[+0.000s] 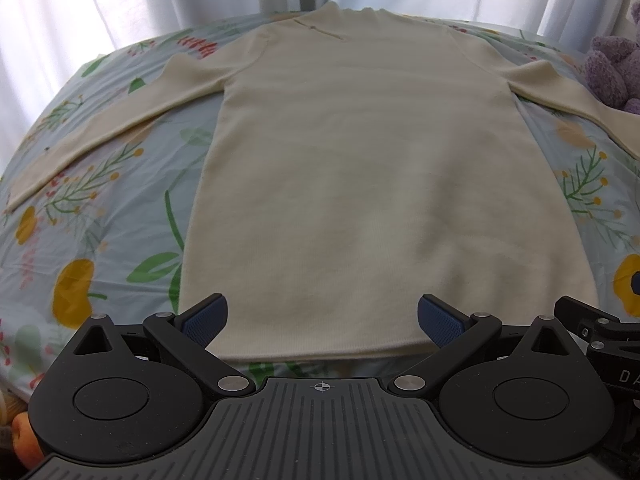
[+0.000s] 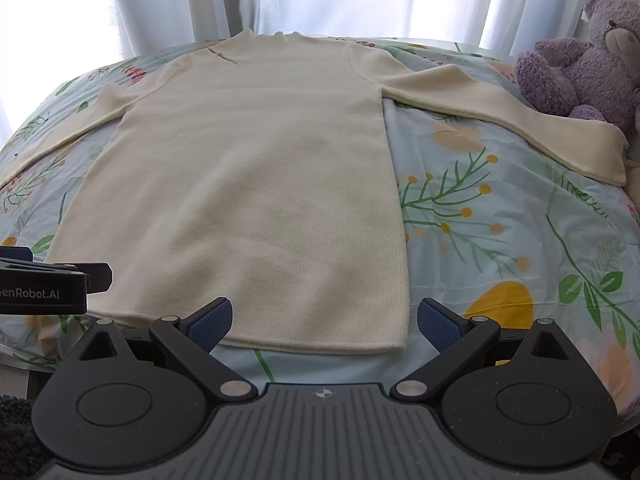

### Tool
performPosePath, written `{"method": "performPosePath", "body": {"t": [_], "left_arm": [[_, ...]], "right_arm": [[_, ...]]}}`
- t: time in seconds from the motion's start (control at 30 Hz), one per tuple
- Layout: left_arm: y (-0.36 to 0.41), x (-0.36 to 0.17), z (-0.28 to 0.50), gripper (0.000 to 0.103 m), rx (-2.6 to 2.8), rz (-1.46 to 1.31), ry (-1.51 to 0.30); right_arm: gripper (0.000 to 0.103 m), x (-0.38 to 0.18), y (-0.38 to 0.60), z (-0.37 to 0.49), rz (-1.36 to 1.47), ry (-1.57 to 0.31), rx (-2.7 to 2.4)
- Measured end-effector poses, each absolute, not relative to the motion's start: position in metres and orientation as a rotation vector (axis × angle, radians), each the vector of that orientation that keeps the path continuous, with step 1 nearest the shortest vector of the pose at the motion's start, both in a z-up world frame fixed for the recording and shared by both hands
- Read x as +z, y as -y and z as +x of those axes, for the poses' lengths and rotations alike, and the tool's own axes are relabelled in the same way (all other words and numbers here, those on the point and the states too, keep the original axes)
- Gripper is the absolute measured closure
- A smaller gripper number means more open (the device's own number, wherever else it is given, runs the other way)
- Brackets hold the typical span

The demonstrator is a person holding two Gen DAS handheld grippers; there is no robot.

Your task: Fold small clothes

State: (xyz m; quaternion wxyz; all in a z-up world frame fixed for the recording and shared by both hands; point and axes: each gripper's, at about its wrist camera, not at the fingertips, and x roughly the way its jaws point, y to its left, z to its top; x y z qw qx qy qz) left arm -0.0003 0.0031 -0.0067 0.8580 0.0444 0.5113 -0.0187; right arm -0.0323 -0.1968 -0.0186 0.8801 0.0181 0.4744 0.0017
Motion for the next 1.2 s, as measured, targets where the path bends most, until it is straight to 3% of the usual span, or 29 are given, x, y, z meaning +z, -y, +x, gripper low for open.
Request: {"method": "performPosePath", "body": {"t": [1.2], "left_arm": [[0.0004, -0.0088, 0.0029, 0.000, -0.022, 0.088, -1.102]], "right_arm": [[0.004, -0.0227, 0.1993, -0.0309, 0.054, -0.996, 0.010]]}}
